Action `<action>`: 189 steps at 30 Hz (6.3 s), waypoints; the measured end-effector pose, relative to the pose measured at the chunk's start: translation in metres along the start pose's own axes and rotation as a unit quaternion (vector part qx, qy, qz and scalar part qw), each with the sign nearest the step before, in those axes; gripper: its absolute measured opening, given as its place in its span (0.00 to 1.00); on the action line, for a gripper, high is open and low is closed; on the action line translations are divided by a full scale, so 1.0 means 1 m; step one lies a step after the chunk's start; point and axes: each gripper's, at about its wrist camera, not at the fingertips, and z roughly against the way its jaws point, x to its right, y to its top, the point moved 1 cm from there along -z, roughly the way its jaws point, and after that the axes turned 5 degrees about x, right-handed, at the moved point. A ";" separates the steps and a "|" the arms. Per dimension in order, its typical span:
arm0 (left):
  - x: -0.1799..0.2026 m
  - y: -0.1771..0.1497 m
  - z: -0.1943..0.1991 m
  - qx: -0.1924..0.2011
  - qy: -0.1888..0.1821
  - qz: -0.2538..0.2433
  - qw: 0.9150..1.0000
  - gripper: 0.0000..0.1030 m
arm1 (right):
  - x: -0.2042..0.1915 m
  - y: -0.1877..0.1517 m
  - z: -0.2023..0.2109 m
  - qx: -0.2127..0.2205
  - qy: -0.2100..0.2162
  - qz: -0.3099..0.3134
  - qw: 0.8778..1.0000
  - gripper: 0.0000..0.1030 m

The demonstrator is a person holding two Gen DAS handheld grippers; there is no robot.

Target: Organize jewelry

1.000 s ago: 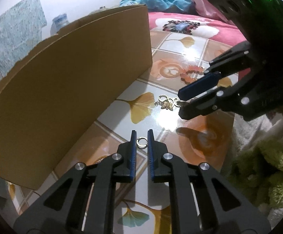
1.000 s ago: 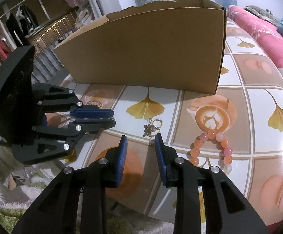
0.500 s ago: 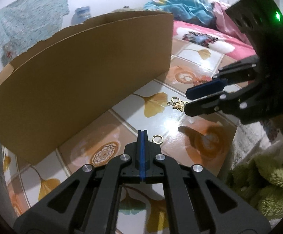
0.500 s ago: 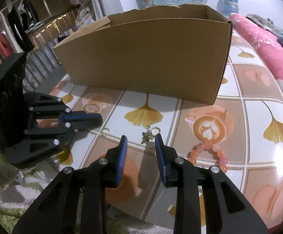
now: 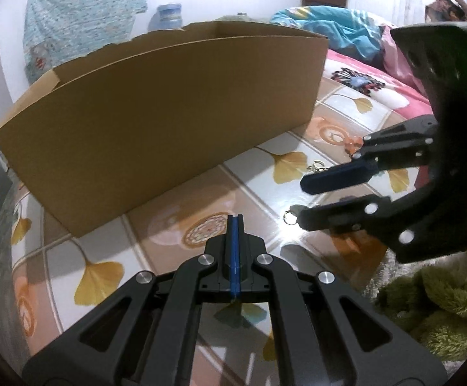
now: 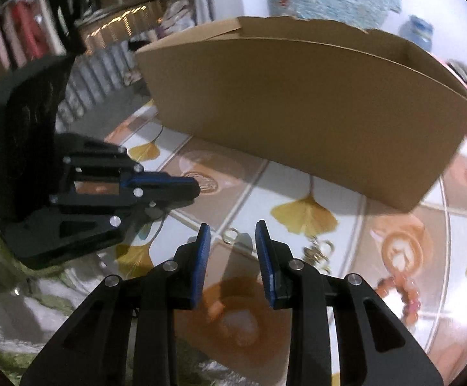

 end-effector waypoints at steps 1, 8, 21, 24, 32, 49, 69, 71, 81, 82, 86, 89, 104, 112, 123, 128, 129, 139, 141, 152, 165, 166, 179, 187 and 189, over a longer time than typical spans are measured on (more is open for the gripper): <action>-0.001 -0.001 0.001 0.001 0.002 0.002 1.000 0.00 | -0.002 0.000 -0.001 -0.003 -0.001 0.003 1.000 0.23; 0.010 0.000 0.003 0.006 -0.034 0.000 0.999 0.02 | 0.018 -0.004 0.016 0.006 -0.007 -0.046 0.999 0.22; 0.049 0.012 -0.024 -0.034 -0.018 -0.093 0.995 0.07 | 0.040 -0.017 0.041 0.033 -0.020 -0.091 0.995 0.22; 0.051 0.012 -0.024 -0.037 -0.020 -0.087 0.995 0.07 | 0.042 -0.020 0.045 0.036 -0.018 -0.094 0.995 0.22; 0.046 0.019 -0.023 -0.048 -0.022 -0.050 0.997 0.28 | 0.051 -0.026 0.050 0.041 -0.016 -0.109 0.993 0.23; 0.050 0.023 -0.033 -0.060 0.003 -0.006 0.998 0.11 | 0.060 -0.029 0.046 0.048 -0.016 -0.126 0.991 0.23; 0.023 0.018 -0.022 -0.038 0.010 0.029 0.999 0.11 | 0.040 -0.012 0.017 -0.004 -0.058 -0.047 0.997 0.18; 0.023 0.018 -0.024 -0.037 0.007 0.030 0.999 0.11 | 0.039 -0.012 0.013 -0.012 -0.065 -0.041 0.997 0.16; 0.019 0.014 -0.025 -0.035 -0.005 0.034 0.999 0.11 | 0.032 -0.006 0.007 -0.033 -0.087 -0.010 0.996 0.08; 0.019 0.014 -0.025 -0.035 -0.006 0.034 0.999 0.11 | 0.032 -0.006 0.007 -0.035 -0.086 -0.009 0.996 0.08; 0.017 0.013 -0.024 -0.033 -0.008 0.036 0.999 0.11 | 0.031 -0.005 0.008 -0.037 -0.087 -0.008 0.995 0.08; 0.016 0.013 -0.023 -0.032 -0.009 0.037 0.999 0.11 | 0.031 -0.005 0.009 -0.034 -0.081 -0.014 0.996 0.08; 0.008 0.040 0.032 0.041 -0.044 0.049 0.997 0.11 | 0.025 0.028 0.071 0.065 -0.033 -0.024 0.997 0.08; -0.026 0.096 0.072 0.091 -0.045 0.031 0.994 0.11 | 0.035 0.100 0.091 0.123 0.036 -0.021 0.992 0.08; -0.126 0.140 -0.027 -0.112 0.000 0.092 0.989 0.11 | 0.094 0.175 -0.004 -0.049 0.049 -0.069 0.995 0.08; -0.142 0.144 -0.050 -0.154 0.009 0.099 0.983 0.11 | 0.108 0.168 -0.034 -0.106 0.039 -0.077 0.991 0.08; -0.145 0.145 -0.053 -0.156 0.014 0.098 0.983 0.11 | 0.108 0.167 -0.037 -0.114 0.039 -0.075 0.990 0.08; -0.145 0.151 -0.059 -0.169 0.020 0.103 0.980 0.21 | 0.117 0.171 -0.026 -0.101 0.031 -0.079 0.991 0.09; -0.145 0.153 -0.055 -0.161 0.024 0.105 0.981 0.21 | 0.120 0.174 -0.022 -0.094 0.030 -0.081 0.992 0.09; -0.095 0.167 0.036 -0.015 0.008 0.060 0.998 0.21 | 0.112 0.176 0.066 0.031 0.038 -0.085 0.995 0.09; -0.016 0.069 0.067 0.012 -0.123 0.093 0.988 0.27 | 0.089 0.060 0.141 0.104 -0.011 -0.121 0.987 0.27; -0.009 0.062 0.063 0.008 -0.128 0.096 0.987 0.27 | 0.090 0.047 0.136 0.097 -0.019 -0.134 0.986 0.27; 0.073 0.030 -0.036 -0.037 -0.091 0.013 0.995 0.27 | 0.092 -0.024 0.070 0.069 -0.058 -0.192 0.977 0.17; 0.082 0.038 -0.055 -0.041 -0.052 -0.011 0.998 0.26 | 0.102 -0.024 0.067 0.084 -0.064 -0.207 0.973 0.17; 0.086 0.038 -0.056 -0.042 -0.045 -0.023 0.998 0.24 | 0.103 -0.024 0.066 0.087 -0.066 -0.208 0.972 0.17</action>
